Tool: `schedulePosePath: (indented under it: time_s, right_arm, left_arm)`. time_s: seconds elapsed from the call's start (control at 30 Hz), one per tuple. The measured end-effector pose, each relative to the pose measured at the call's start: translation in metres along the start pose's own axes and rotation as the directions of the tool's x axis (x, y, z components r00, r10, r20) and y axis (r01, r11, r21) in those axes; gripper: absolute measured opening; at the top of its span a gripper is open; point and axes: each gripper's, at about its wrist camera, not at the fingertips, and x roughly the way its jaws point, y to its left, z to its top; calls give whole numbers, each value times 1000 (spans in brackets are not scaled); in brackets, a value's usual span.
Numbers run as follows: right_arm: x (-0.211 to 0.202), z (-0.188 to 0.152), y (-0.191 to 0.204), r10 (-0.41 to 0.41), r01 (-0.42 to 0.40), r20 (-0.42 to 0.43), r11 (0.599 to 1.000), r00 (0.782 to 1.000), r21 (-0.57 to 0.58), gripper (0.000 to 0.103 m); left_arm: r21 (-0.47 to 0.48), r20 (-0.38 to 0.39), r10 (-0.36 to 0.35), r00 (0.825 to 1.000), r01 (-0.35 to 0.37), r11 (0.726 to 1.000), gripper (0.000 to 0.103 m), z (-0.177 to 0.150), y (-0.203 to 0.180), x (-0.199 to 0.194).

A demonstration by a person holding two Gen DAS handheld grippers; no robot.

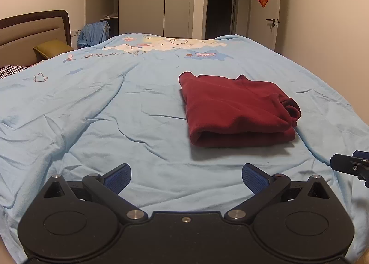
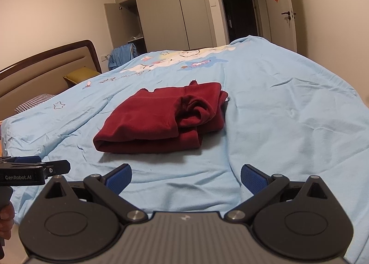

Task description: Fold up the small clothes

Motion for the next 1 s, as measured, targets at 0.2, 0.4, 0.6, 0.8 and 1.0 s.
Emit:
schedulePosePath:
  time_s: [0.2,0.4,0.6,0.8,1.0]
  right_arm:
    - [4,0,-1,1,-1,-8,1000,1000,1,103]
    - [6,1,-1,4,-4,-12,1000,1000,1,103]
    - [11,1,-1,9,-9,-20,1000,1000,1,103]
    - [15,0,-3,8,-8,-27,1000,1000,7,103]
    - [18,0,-4,10,-9,-34,1000,999,14,103]
  left_arm:
    - [-1,-10,-12,1000,12,1000,102,0,0,3]
    - [2,-18,-12,1000,12,1000,102,0,0,6]
    - [3,-23,-13,1000,13,1000,102,0,0,8]
    - [2,-30,-9,1000,9,1000,102,0,0,11]
    - [2,-35,-6,999,6,1000,102,2,0,13]
